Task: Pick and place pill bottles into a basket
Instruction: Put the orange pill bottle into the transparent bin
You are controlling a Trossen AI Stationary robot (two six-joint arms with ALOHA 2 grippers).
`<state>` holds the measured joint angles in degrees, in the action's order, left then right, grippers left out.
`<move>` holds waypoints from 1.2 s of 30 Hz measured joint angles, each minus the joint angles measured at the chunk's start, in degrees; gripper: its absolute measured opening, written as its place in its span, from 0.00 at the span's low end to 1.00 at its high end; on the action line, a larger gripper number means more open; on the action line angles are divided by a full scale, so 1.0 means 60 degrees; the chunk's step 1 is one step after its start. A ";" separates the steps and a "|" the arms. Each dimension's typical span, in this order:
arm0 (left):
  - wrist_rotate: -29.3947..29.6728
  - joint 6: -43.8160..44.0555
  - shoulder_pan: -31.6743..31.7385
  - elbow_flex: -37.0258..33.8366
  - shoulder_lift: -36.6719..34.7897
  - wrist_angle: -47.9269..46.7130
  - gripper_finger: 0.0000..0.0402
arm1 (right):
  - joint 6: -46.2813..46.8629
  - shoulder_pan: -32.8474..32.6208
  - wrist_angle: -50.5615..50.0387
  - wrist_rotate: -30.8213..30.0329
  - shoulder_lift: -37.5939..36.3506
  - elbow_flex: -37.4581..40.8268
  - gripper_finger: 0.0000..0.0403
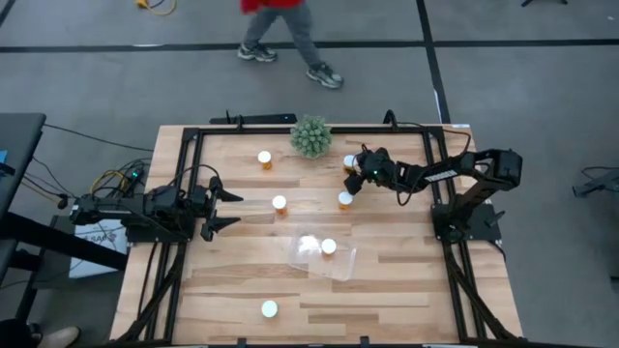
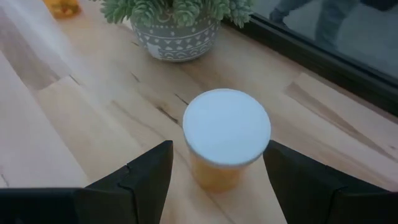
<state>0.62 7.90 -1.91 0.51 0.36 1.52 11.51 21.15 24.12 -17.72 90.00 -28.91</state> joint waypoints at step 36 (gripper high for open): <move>-0.0004 -0.0024 0.0003 0.0002 0.0001 -0.0003 0.72 | -0.0426 0.0583 0.0787 0.1483 0.0000 0.0004 0.41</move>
<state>0.60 7.76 -1.89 0.53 0.37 1.50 8.95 24.64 28.85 -8.82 90.00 -28.88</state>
